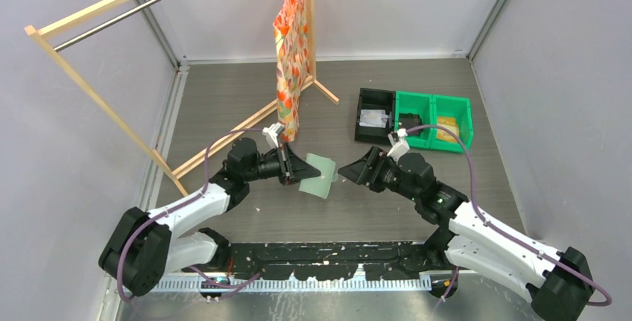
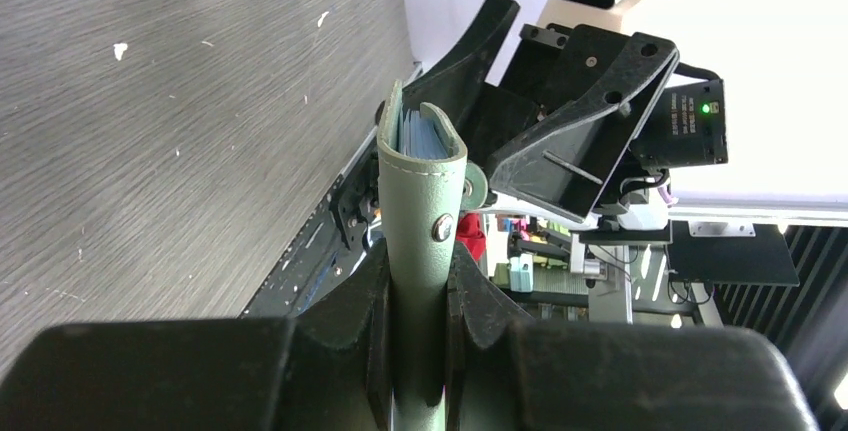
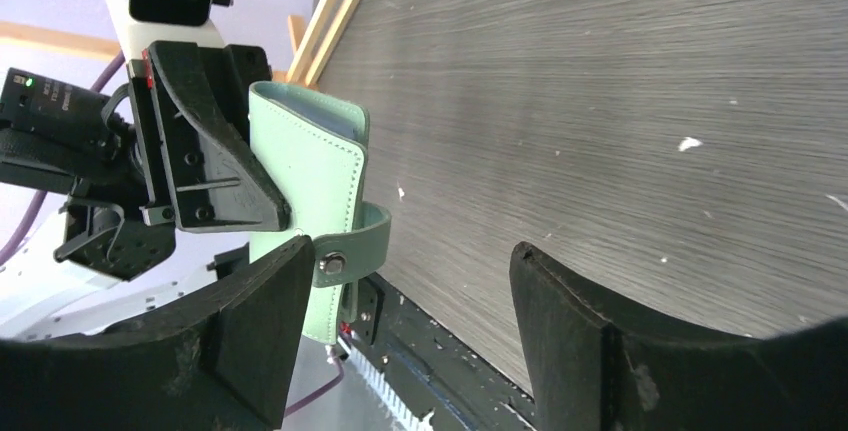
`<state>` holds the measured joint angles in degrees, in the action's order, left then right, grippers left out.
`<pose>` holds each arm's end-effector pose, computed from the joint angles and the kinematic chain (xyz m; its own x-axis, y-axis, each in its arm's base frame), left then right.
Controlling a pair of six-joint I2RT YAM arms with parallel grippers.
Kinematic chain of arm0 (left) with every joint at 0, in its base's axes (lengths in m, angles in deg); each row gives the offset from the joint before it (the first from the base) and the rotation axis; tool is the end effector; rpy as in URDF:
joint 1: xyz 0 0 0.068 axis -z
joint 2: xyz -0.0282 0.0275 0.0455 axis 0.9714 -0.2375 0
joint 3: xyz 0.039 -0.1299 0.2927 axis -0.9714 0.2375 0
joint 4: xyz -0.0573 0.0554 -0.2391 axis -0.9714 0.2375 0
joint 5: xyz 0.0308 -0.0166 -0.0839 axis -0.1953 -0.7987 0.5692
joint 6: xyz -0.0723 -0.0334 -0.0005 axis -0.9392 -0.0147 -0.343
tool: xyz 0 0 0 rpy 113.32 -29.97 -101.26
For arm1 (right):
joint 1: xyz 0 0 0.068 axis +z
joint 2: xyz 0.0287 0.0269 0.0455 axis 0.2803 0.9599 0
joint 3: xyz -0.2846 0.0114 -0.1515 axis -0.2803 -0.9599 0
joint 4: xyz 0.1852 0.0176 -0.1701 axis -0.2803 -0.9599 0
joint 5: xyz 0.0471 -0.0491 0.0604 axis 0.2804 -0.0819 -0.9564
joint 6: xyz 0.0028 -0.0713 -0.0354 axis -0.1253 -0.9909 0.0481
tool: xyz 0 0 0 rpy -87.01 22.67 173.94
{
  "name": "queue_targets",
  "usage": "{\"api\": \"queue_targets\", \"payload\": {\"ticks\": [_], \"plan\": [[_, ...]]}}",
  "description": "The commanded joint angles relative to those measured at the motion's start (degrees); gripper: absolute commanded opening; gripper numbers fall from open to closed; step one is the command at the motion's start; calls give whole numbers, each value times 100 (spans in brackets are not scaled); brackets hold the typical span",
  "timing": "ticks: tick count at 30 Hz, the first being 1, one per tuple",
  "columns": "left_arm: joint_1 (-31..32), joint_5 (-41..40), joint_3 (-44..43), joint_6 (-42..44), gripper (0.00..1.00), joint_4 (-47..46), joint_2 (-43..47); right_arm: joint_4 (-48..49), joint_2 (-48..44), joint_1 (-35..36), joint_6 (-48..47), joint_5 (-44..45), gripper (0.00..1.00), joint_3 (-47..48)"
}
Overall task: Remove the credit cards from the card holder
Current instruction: Open the card holder at the center of the board.
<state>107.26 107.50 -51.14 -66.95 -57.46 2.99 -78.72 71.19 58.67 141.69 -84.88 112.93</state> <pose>0.1708 -0.1562 0.2639 -0.9562 -0.2486 -0.1543 0.1044 0.2029 -0.9736 0.1173 0.1141 0.2658 -0.7476 0.4577 -0.4813 -0.1749 0.5633 0.8075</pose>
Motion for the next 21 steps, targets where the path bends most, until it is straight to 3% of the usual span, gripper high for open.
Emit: {"api": "queue_targets", "payload": {"ticks": [1,13,21], "plan": [[-25,166,-150,-36,1,-487,237,848,351,-7,116,-622,77,284],[-29,115,-161,66,1,-257,296,1071,781,65,-44,-782,76,663],[-24,136,-205,75,1,-295,204,-168,1099,656,-762,17,78,1398]]}}
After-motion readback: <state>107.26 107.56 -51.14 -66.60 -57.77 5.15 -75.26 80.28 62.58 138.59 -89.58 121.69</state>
